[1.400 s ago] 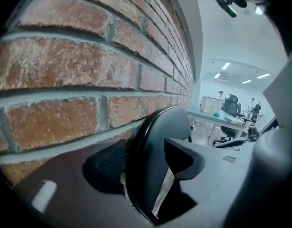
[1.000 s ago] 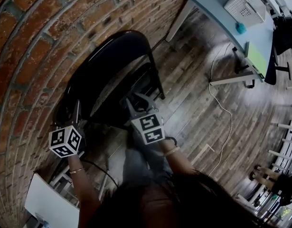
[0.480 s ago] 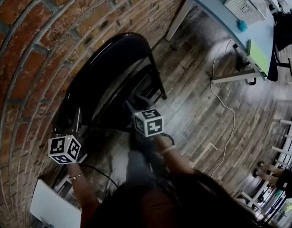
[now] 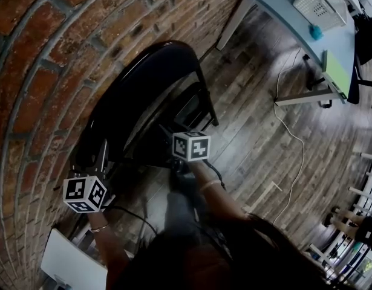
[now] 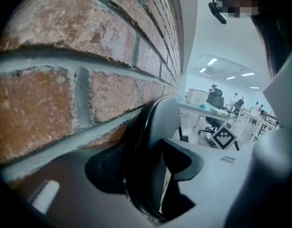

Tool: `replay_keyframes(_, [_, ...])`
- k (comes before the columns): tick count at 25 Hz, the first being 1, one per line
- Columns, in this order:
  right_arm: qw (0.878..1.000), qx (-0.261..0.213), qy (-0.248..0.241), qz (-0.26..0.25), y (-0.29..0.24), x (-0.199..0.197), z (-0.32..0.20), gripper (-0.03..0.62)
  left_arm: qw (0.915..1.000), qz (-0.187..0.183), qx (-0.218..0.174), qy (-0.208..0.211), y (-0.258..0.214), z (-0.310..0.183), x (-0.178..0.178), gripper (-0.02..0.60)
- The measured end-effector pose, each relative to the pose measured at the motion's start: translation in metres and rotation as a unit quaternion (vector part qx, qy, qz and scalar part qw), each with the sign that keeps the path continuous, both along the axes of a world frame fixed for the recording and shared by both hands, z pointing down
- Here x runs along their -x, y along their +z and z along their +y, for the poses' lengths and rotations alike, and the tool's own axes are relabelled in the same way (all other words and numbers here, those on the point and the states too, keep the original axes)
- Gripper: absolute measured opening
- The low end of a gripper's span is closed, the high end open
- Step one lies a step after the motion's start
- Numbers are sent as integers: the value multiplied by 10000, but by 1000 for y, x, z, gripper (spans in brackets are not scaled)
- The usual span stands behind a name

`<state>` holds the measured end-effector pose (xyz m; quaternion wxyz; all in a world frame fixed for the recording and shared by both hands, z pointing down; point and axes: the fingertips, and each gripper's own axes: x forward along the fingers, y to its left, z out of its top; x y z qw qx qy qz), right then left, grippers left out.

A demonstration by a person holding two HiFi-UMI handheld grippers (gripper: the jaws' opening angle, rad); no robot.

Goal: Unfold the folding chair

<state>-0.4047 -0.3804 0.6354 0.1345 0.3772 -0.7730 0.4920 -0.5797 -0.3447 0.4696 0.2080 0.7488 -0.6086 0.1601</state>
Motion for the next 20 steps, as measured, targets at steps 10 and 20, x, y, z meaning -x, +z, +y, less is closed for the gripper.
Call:
replay_keyframes(10, [9990,319,245,-207,11,14,-5,179,10000,37,55,64,1,0,0,233])
replay_keyframes(20, [9991,198,269,-260,5,11,-2,133,9971,197,463,564,3,4,-9,224])
